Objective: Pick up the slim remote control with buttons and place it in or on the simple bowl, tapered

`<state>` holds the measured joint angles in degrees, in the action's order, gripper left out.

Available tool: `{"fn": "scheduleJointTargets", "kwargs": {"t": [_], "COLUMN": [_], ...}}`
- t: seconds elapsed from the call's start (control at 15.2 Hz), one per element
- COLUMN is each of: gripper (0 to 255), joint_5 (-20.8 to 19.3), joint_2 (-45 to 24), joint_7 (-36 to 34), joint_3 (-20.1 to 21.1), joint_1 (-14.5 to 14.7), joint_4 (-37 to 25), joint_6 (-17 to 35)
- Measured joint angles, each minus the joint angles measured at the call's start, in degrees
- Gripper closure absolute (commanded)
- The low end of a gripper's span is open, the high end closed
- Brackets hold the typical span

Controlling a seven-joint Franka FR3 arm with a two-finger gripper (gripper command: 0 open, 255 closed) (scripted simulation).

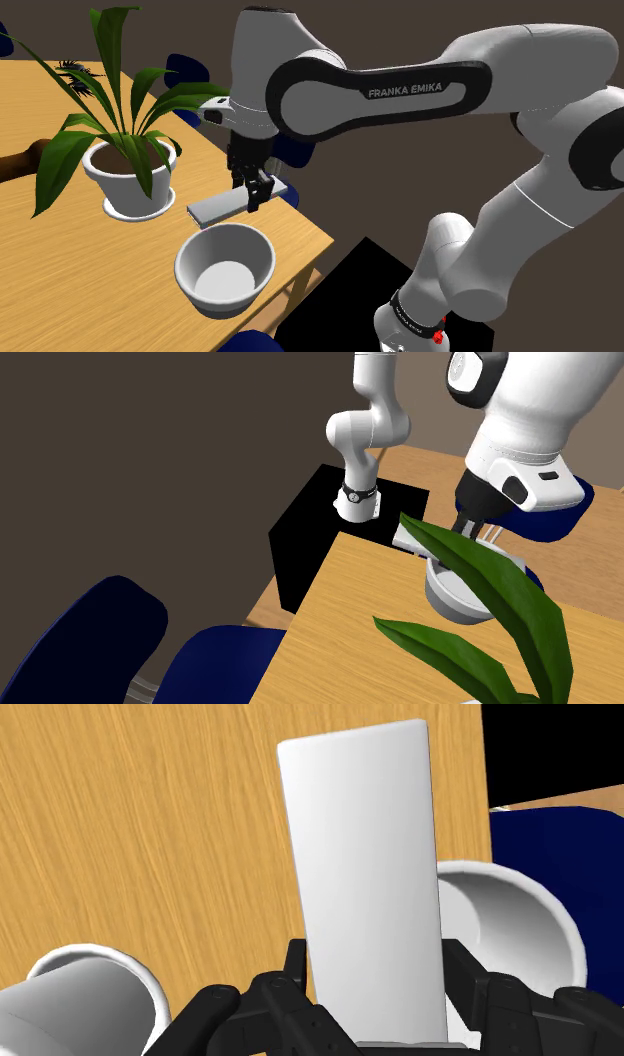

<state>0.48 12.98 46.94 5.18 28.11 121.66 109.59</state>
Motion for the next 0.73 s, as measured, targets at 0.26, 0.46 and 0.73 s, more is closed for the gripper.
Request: {"fn": "scheduleJointTargets", "kwargs": {"t": [0.26,0.46,0.73], "gripper": [255,255,255], "joint_5": [0.73,1.16,1.13], "joint_2": [0.09,0.30,-0.59], "joint_7": [-5.56,-8.47,-9.26], "joint_3": [3.54,5.39,5.90], "joint_1": [2.36,3.60,3.87], "joint_4": [0.16,0.80,2.69], "joint_6": [0.08,0.53,3.28]}}
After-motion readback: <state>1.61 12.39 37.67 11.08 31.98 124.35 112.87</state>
